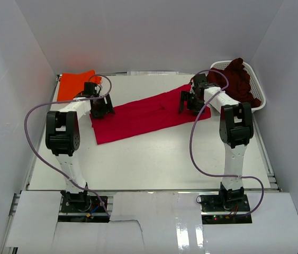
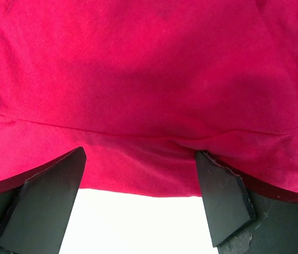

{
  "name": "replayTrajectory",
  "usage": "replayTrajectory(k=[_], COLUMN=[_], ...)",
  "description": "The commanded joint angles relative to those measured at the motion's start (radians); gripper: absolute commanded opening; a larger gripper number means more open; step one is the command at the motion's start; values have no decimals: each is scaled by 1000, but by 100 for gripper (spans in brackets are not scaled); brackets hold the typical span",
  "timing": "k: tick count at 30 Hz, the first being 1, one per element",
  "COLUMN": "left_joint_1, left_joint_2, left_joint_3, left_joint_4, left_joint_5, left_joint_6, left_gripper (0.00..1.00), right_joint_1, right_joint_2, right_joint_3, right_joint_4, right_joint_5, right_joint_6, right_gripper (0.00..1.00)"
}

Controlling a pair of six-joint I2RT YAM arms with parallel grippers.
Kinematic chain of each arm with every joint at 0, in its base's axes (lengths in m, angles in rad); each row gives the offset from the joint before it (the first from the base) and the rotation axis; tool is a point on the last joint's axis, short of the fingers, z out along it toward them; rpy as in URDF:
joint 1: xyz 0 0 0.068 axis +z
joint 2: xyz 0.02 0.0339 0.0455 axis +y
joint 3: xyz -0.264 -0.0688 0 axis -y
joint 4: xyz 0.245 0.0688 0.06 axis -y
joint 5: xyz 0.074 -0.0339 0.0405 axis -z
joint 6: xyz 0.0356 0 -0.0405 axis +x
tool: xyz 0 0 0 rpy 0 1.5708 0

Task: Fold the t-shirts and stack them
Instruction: Rotate the tshirt 90 degrees

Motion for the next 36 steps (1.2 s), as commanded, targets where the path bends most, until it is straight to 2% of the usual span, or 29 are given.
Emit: replayTrajectory(k=[1, 9, 18, 28, 32, 36], left_joint_1=[5, -13, -111, -208, -235, -251], left_joint_2=[-12, -121, -220, -294, -345, -395], left_joint_3=[-98, -198, -311, -416, -448, -483], left_joint_4=[-135, -138, -140, -137, -144, -158], left_joint_5=[-29, 13, 20, 22, 49, 66], left_joint_6=[-15, -46, -96, -187, -221, -236], left_gripper=[84, 82, 82, 82, 82, 82], right_joint_1=[-19, -34, -35, -52, -61, -71], right_joint_2=[45, 88, 163, 240, 299, 329], right_joint_3=[33, 108, 218, 379, 500, 547], right_joint_4=[-5, -4, -2, -36, -60, -53], right_joint_5=[-22, -143, -286, -290, -298, -301], right_joint_6=[-30, -35, -1, 10, 1, 7], right_gripper=[91, 91, 89, 90, 90, 95])
